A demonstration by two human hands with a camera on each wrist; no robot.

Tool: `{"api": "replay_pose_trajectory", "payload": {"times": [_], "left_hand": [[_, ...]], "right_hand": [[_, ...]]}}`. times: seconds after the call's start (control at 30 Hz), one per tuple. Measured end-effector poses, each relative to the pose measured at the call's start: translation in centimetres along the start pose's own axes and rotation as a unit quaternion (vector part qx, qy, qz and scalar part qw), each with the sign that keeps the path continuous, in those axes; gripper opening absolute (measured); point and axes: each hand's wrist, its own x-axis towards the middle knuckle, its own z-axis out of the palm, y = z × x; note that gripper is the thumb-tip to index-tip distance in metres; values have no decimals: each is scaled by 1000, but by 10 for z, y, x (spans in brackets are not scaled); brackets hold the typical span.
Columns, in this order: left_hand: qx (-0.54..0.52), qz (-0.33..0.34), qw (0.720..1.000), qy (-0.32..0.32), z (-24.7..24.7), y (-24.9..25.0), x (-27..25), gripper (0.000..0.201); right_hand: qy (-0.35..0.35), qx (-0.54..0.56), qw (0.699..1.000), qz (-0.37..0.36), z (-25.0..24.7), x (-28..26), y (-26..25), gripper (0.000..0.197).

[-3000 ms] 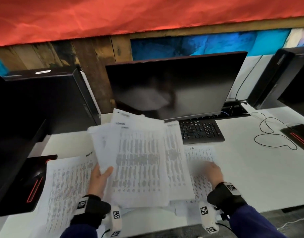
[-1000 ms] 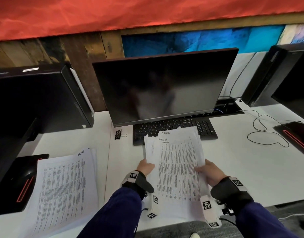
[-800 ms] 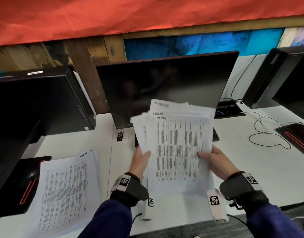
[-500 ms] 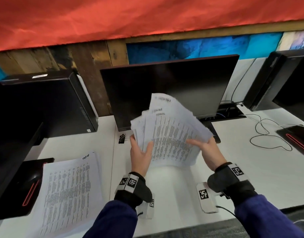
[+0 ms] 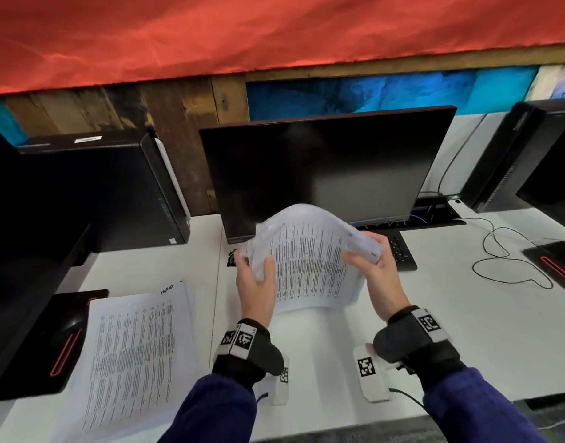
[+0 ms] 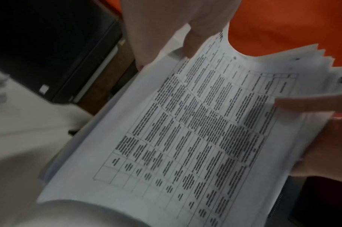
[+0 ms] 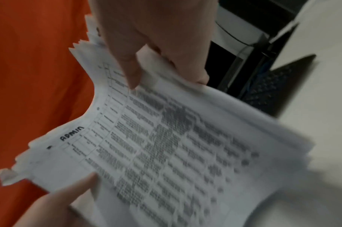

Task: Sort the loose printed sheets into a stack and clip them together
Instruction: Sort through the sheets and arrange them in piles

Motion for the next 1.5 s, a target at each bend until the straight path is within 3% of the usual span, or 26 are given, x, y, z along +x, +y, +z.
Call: {"api": "replay_pose_trajectory", "payload": {"times": [0.07, 0.2, 0.37, 0.47, 0.53, 0.6, 0.7, 0.77, 0.9, 1.0, 1.07, 1.13, 1.17, 1.23, 1.27, 1.3, 1.37, 1.5], "left_hand": [[18, -4, 1000, -3, -3, -8, 3, 44], [37, -27, 999, -17, 0, -13, 8, 61], [53, -54, 997, -19, 0, -20, 9, 41], [46, -55, 997, -10, 3, -16, 8, 46], [60, -15, 998, -16, 0, -8, 12, 42], [110, 55, 992, -29, -6, 5, 17, 40], [223, 200, 953, -44, -3, 29, 22, 20], [302, 287, 906, -69, 3, 48, 21, 17], [405, 373, 828, -110, 16, 67, 16, 22], [443, 369, 808, -121, 9, 60, 19, 9], [496, 328, 797, -107, -6, 47, 28, 17], [507, 260, 818, -81, -26, 35, 38, 25], [481, 216, 847, -68, -34, 30, 41, 28], [305, 100, 944, -68, -45, 26, 43, 27], [179, 48, 980, -73, -46, 25, 41, 24], [67, 6, 995, -77, -44, 23, 38, 24], [-61, -39, 994, -77, -39, 14, 33, 33], [-76, -97, 991, -46, -30, -14, 21, 47]], "right_hand": [[1, -17, 1000, 10, 1, 5, 2, 47], [9, -32, 999, 4, 20, 11, 6, 31], [-8, -18, 999, 44, 26, 16, 9, 28], [-4, -48, 997, 53, 27, 16, 11, 25], [43, -91, 995, 1, 16, 19, 7, 37], [71, -255, 960, -96, 1, 25, -6, 61], [-1, -469, 867, -168, 3, 25, -42, 66], [-74, -499, 851, -147, 10, 24, -62, 50], [-122, -407, 902, -78, 13, 24, -68, 6], [-101, -351, 929, -57, -1, 22, -49, 7], [-89, -291, 952, -27, -19, 20, -33, 11], [-82, -208, 975, 11, -38, 16, -22, 16], [-82, -170, 982, 29, -45, 14, -18, 20], [-81, -105, 989, 61, -52, 11, -8, 25], [-76, -77, 992, 71, -53, 10, -3, 26], [-71, -52, 993, 76, -52, 9, 2, 27], [-60, -6, 995, 81, -48, 8, 10, 27], [-61, -18, 995, 83, -48, 6, 31, 39]]}}
